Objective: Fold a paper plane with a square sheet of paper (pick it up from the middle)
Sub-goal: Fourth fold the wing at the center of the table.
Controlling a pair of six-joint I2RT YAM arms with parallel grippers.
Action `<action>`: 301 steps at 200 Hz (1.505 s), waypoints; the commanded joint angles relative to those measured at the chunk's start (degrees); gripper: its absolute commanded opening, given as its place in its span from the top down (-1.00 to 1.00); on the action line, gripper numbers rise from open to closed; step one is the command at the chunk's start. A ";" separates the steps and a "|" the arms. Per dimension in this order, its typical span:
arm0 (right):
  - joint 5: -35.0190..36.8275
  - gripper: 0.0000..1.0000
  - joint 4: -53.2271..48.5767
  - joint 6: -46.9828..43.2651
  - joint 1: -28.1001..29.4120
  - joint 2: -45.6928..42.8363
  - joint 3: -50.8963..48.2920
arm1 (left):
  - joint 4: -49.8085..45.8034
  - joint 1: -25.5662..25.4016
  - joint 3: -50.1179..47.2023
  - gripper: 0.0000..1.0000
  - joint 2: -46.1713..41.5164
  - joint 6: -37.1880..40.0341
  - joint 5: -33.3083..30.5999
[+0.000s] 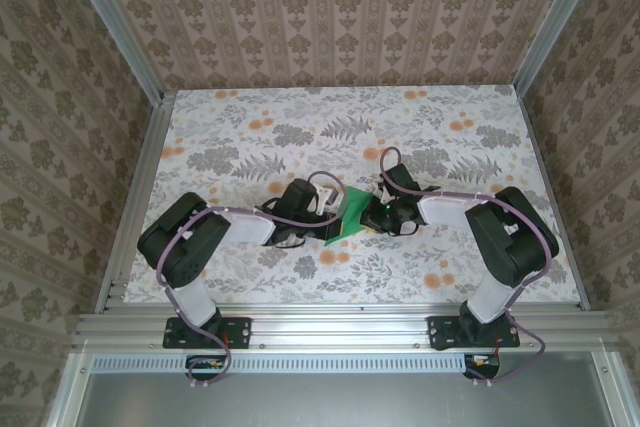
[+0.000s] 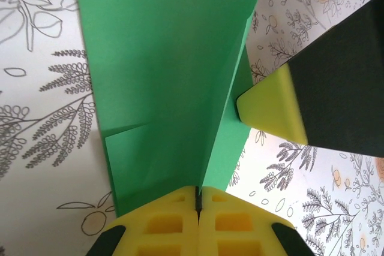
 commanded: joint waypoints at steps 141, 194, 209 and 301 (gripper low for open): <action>1.17 0.81 -0.34 0.61 3.47 0.21 2.70 | 1.85 2.39 -0.48 1.00 0.97 -2.46 4.98; 6.47 0.87 -10.91 -5.08 3.56 4.05 5.04 | 1.71 3.51 -0.50 1.00 1.32 -2.68 5.65; 8.13 0.87 -13.55 -6.51 3.56 3.98 5.86 | 1.70 3.79 -0.44 1.00 1.41 -2.68 5.91; 7.35 0.85 -13.32 -6.90 3.60 4.06 6.62 | 3.14 4.04 0.32 1.00 2.76 -2.96 9.99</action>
